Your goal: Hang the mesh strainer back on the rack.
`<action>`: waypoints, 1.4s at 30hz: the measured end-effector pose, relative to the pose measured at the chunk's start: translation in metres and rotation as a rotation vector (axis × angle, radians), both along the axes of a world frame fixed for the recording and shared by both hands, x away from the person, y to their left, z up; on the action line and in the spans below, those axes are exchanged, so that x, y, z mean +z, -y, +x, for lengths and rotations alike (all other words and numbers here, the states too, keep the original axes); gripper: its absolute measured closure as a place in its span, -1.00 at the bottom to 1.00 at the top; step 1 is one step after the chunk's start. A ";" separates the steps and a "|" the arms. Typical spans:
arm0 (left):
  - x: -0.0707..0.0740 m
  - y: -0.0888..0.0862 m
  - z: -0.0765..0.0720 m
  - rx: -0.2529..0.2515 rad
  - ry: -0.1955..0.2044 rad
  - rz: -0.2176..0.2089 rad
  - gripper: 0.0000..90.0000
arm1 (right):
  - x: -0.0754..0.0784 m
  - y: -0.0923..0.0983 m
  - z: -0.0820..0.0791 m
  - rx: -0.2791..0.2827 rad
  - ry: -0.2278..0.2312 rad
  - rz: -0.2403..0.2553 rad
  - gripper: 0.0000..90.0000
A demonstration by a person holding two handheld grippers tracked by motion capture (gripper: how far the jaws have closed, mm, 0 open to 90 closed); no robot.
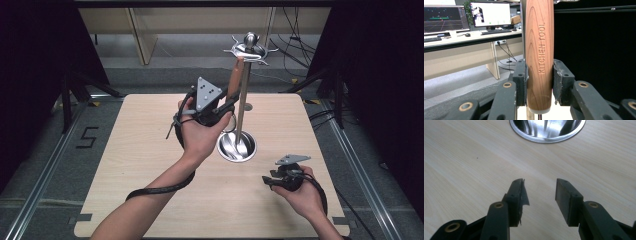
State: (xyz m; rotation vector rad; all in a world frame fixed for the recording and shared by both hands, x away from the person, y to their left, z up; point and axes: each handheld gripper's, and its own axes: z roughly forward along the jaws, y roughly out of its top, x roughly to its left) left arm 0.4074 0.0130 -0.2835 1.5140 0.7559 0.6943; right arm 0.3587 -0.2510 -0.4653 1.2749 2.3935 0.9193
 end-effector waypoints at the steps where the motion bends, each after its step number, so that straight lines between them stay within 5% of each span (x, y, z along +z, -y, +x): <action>1: 0.000 0.000 0.000 0.000 -0.001 0.000 0.49 | 0.001 -0.001 -0.001 -0.018 -0.024 0.012 0.30; 24: -0.001 0.010 0.010 0.013 -0.016 0.009 0.49 | 0.000 -0.001 -0.001 -0.029 -0.023 0.027 0.30; 27: -0.002 0.010 0.012 0.016 -0.018 0.013 0.49 | 0.002 -0.002 -0.003 -0.048 -0.063 0.032 0.30; 37: -0.005 0.013 0.017 0.013 -0.013 0.032 0.48 | 0.002 -0.002 -0.003 -0.047 -0.059 0.031 0.30; 42: -0.007 0.014 0.017 0.009 -0.039 0.029 0.48 | 0.002 -0.001 -0.003 -0.037 -0.050 0.027 0.30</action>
